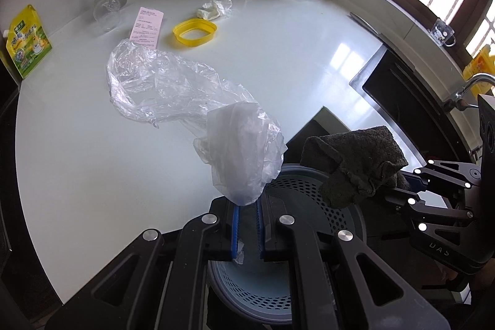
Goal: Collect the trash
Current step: 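Carry the plastic bag and grey cloth over the grey bin with both tools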
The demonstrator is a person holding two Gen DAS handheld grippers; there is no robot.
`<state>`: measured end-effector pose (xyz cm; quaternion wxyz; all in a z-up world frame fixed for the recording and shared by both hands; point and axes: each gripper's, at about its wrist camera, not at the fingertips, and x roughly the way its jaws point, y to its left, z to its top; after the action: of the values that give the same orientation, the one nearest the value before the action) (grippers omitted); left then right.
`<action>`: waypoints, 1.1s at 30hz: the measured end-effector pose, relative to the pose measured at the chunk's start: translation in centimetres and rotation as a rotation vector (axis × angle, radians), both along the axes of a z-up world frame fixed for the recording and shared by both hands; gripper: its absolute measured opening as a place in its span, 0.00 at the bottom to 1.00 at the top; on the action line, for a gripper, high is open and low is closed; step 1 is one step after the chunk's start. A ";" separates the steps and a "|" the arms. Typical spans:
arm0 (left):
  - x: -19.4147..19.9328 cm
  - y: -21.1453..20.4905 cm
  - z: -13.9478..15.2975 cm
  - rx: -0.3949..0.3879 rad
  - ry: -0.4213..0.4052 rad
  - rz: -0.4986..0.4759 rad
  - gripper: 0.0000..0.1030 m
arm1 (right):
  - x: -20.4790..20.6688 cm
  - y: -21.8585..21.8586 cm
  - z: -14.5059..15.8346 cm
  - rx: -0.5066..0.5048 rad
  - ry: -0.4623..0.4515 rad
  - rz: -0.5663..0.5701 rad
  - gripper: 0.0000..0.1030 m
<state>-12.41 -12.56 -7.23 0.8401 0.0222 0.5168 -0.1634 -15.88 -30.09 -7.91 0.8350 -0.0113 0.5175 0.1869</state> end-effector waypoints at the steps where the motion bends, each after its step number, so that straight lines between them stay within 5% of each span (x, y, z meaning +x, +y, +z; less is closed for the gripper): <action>1: -0.1 -0.2 -0.1 0.000 0.004 -0.012 0.09 | -0.1 0.0 -0.1 -0.001 0.004 -0.001 0.18; 24: -3.5 -4.5 -6.2 0.058 0.141 -0.260 0.09 | -3.3 -0.4 -5.2 -0.043 0.142 -0.008 0.18; 33: -4.8 -5.3 -11.1 0.098 0.276 -0.342 0.09 | -3.7 -0.2 -8.9 -0.101 0.239 0.014 0.18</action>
<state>-17.18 -17.90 -18.30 0.7193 0.1277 0.6229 -0.2798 -19.60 -30.27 -16.82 0.7644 -0.0345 0.6219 0.1665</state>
